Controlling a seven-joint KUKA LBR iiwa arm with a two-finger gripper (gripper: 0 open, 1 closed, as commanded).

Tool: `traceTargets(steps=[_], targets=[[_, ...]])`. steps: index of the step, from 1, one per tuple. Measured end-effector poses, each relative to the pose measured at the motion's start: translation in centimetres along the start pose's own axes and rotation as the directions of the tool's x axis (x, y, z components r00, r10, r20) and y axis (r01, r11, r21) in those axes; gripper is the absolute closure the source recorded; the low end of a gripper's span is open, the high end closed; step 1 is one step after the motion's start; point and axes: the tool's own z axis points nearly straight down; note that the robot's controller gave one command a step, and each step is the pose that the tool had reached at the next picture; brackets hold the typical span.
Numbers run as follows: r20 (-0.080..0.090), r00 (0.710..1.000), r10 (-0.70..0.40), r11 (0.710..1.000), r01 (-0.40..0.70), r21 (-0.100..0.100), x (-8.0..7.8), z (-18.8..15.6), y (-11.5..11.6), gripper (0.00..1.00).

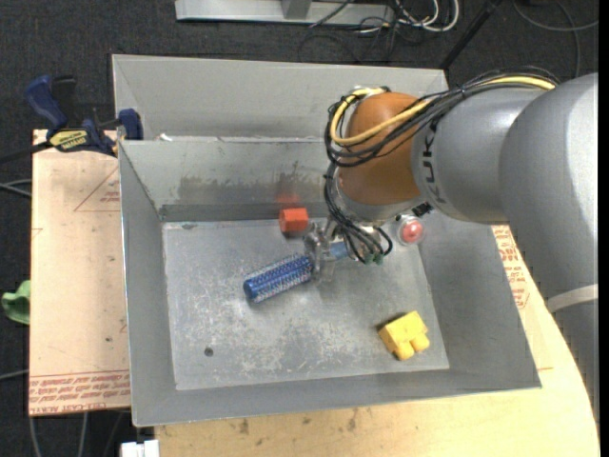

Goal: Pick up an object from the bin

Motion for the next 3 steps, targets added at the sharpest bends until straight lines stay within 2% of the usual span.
traceTargets(steps=[1, 2, 3], targets=[[0.002, 1.000, 0.025, 1.000, -0.025, 0.001, 0.0, -15.6, -0.2, 1.00], [-0.007, 1.000, 0.026, 1.000, -0.026, 0.000, 0.1, -15.0, -0.2, 0.00], [-0.025, 1.000, 0.019, 1.000, -0.019, -0.001, 0.4, 0.8, -0.7, 0.00]])
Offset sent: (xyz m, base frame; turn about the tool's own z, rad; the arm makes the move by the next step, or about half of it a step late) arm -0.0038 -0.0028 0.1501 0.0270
